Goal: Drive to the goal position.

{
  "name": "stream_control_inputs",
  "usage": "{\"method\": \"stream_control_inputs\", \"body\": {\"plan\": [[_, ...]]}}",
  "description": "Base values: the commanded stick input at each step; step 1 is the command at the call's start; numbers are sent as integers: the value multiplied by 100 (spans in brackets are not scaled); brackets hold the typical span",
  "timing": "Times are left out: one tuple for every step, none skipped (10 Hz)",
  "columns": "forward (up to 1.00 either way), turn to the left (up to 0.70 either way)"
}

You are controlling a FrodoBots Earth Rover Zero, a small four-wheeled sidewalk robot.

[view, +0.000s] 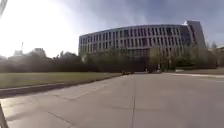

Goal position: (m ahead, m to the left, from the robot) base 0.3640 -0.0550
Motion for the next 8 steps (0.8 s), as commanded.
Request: {"method": "stream_control_inputs", "body": {"plan": [[70,0],[70,0],[70,0],[70,0],[70,0],[70,0],[70,0],[70,0]]}}
